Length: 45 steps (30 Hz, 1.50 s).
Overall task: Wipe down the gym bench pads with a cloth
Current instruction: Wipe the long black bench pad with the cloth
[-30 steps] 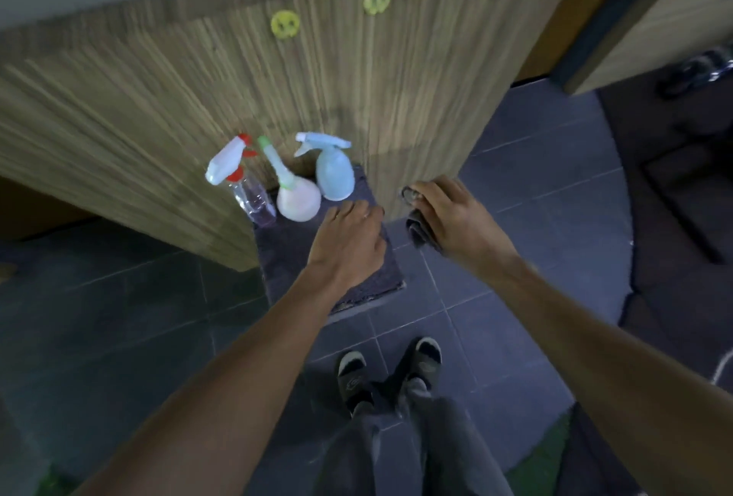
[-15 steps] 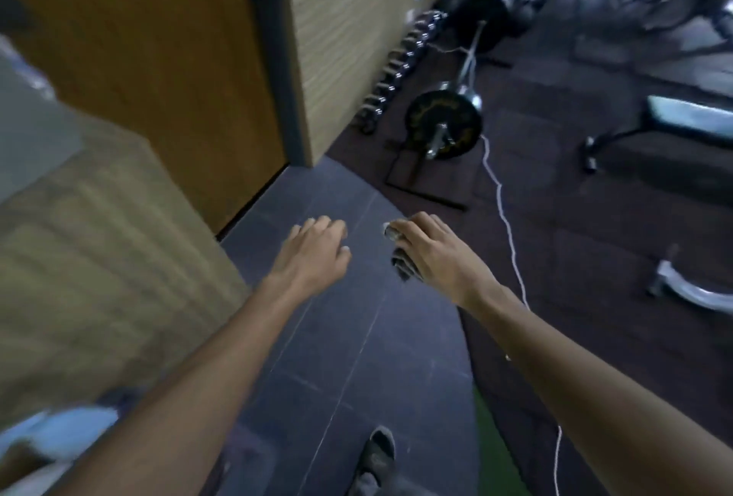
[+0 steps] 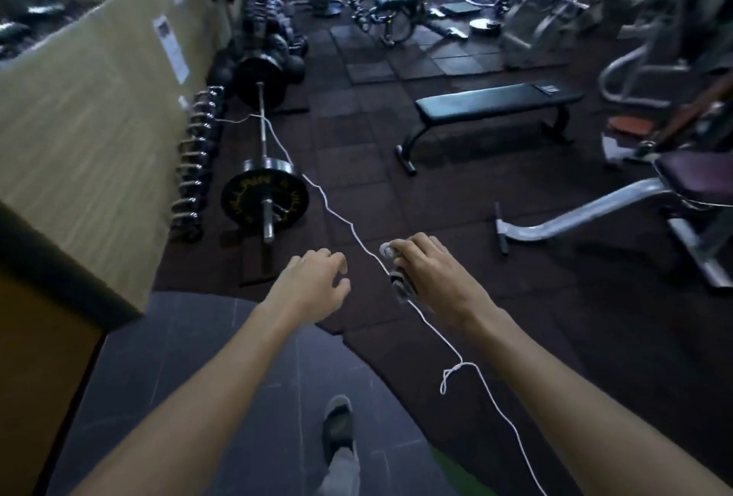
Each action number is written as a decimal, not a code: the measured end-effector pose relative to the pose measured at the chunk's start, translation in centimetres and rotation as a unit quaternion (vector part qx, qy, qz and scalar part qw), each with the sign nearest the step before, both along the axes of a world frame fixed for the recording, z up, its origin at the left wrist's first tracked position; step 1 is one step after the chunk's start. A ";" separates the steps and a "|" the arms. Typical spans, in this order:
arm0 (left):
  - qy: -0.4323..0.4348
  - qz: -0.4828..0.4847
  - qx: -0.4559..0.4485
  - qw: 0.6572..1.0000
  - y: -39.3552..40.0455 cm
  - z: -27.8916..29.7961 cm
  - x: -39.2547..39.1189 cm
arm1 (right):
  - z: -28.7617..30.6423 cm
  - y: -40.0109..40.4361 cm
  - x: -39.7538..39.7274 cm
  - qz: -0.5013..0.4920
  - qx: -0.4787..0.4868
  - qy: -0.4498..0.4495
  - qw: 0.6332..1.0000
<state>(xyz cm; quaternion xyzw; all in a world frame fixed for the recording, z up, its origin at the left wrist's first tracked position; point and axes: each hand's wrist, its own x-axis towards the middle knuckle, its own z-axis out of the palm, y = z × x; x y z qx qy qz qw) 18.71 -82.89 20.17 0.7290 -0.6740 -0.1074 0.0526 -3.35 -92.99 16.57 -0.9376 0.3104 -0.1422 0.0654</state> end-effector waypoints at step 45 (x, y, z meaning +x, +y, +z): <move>-0.003 -0.218 -0.020 0.976 -121.0 0.7 7.5 | 2.8 -105.8 6.4 -0.319 0.047 -0.108 0.940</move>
